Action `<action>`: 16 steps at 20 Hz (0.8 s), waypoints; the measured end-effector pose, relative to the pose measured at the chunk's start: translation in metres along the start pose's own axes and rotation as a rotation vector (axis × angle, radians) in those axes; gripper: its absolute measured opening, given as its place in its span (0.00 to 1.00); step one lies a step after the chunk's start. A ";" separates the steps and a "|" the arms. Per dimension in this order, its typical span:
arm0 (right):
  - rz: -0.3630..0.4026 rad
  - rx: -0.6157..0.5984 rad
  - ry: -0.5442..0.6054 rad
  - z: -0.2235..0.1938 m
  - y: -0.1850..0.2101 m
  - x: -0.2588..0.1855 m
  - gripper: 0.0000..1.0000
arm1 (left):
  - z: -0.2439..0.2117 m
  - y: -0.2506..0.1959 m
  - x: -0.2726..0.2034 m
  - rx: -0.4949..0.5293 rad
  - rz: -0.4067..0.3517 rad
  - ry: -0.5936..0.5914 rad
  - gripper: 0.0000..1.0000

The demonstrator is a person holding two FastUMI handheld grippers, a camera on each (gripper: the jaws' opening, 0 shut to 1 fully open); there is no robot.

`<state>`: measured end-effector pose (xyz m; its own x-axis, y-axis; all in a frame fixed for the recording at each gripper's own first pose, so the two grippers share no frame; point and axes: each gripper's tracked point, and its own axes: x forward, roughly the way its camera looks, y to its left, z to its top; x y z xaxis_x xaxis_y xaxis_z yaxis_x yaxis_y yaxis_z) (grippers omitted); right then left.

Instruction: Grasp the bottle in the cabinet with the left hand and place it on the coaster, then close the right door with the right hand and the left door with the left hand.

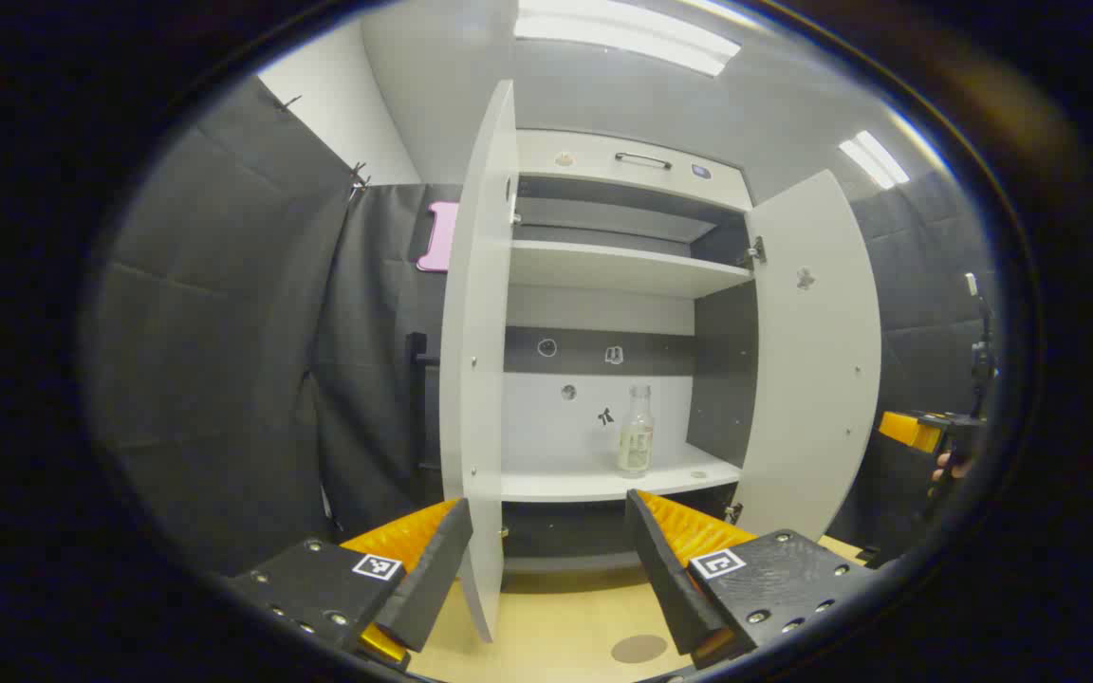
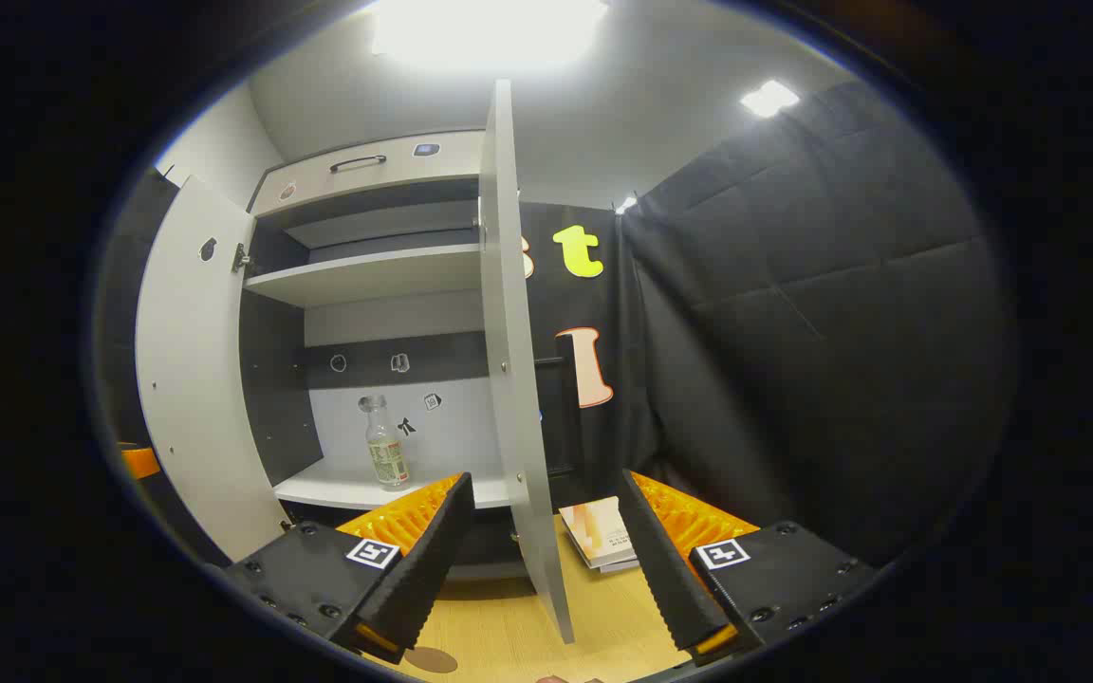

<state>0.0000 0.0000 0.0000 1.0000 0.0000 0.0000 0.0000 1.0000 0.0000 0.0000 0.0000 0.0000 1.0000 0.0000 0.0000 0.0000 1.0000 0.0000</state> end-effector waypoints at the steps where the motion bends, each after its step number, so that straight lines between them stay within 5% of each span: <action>1: -0.003 0.002 0.001 0.000 -0.002 -0.002 0.97 | -0.002 0.000 0.000 -0.006 0.002 0.003 0.94; 16: -0.048 0.001 -0.004 0.007 -0.019 -0.009 0.96 | 0.003 -0.004 -0.005 0.029 -0.037 0.015 0.94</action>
<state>-0.0092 -0.0193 0.0071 0.9988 -0.0479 0.0039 0.0478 0.9989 0.0014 -0.0047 -0.0041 0.0029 0.9992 -0.0365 -0.0154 0.0369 0.9989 0.0288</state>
